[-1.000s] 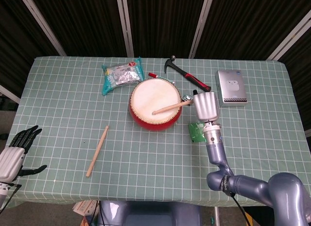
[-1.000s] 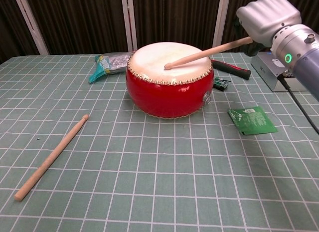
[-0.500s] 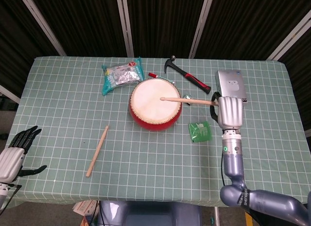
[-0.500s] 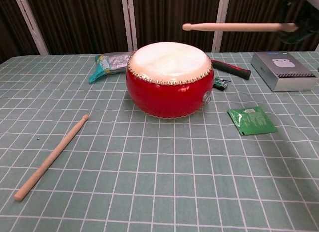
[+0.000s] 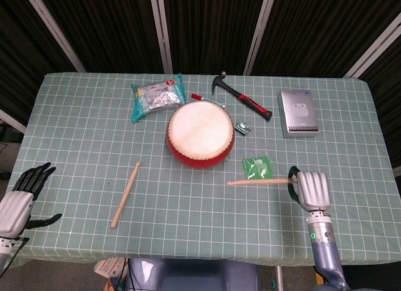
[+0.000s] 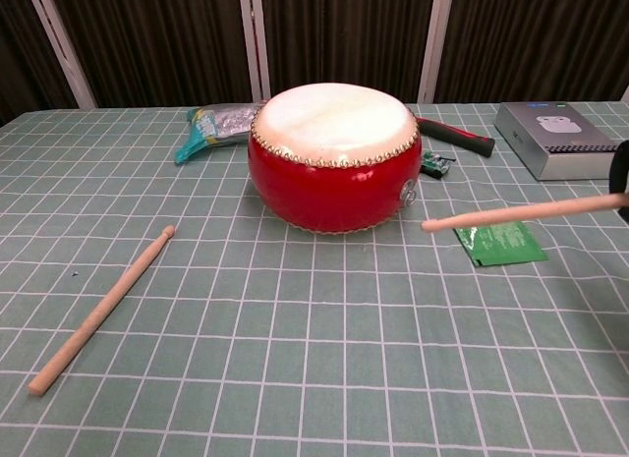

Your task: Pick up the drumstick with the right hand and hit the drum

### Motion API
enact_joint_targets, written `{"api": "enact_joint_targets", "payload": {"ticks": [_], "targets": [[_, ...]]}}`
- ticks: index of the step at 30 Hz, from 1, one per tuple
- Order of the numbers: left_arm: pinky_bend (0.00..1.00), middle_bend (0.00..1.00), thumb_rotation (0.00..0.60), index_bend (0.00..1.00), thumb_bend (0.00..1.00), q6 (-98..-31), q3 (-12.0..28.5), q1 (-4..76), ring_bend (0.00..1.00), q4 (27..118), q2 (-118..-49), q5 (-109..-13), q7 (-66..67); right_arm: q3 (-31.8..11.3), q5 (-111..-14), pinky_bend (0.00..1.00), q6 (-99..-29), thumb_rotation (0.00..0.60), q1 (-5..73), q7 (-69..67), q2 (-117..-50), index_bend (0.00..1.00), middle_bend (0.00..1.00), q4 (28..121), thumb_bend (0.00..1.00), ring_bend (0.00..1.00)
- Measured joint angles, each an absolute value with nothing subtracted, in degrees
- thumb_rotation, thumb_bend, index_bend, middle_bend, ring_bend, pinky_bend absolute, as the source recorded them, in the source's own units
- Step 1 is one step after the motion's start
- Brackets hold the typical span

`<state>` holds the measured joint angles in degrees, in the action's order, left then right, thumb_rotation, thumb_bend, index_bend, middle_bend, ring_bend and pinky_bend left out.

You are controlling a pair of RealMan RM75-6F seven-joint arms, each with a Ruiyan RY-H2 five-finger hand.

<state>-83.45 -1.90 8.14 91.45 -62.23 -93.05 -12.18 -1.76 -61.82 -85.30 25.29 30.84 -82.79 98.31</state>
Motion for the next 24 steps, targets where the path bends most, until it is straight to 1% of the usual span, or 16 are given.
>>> {"api": "enact_joint_targets", "payload": {"ticks": [3,8,13,16,19,22,24], "targets": [[0.00,0.00,0.600,0.00,0.00,-83.7,-1.9,8.0,0.00,91.3,-62.3,-93.1,-12.2,-1.3,-61.8,1.00,-84.8,0.600,24.5,31.4,-85.9,0.93,1.00,96.2,0.56,1.00],[0.00,0.00,0.600,0.00,0.00,-84.3,-1.9,7.8,0.00,91.2,-62.5,-93.3,-12.3,-1.7,-60.4,1.00,-83.7,0.600,23.5,33.1,-90.4,0.80,1.00,92.6,0.56,1.00],[0.00,0.00,0.600,0.00,0.00,-84.4,-1.9,7.8,0.00,91.1,-62.6,-93.5,-12.0,-2.0,-59.3,1.00,-82.9,0.600,23.3,36.6,-91.6,0.64,1.00,91.3,0.56,1.00],[0.00,0.00,0.600,0.00,0.00,-84.4,-1.9,7.8,0.00,91.2,-62.6,-93.5,-11.9,-2.0,-59.0,1.00,-83.1,0.600,22.9,39.2,-92.0,0.58,1.00,90.8,0.56,1.00],[0.00,0.00,0.600,0.00,0.00,-84.5,-1.9,7.8,0.00,91.3,-62.6,-93.4,-11.8,-2.1,-58.4,0.98,-83.3,0.600,22.3,41.0,-91.8,0.51,1.00,91.4,0.54,1.00],[0.00,0.00,0.600,0.00,0.00,-84.5,-1.9,7.6,0.00,91.4,-62.5,-93.4,-11.7,-2.0,-57.8,0.96,-83.5,0.600,21.7,42.6,-91.1,0.37,0.99,92.6,0.49,1.00],[0.00,0.00,0.600,0.00,0.00,-84.7,-1.9,7.6,0.00,91.4,-62.6,-93.4,-11.6,-2.0,-57.4,0.94,-83.7,0.600,21.3,43.6,-90.4,0.26,0.96,93.9,0.46,1.00]]}}
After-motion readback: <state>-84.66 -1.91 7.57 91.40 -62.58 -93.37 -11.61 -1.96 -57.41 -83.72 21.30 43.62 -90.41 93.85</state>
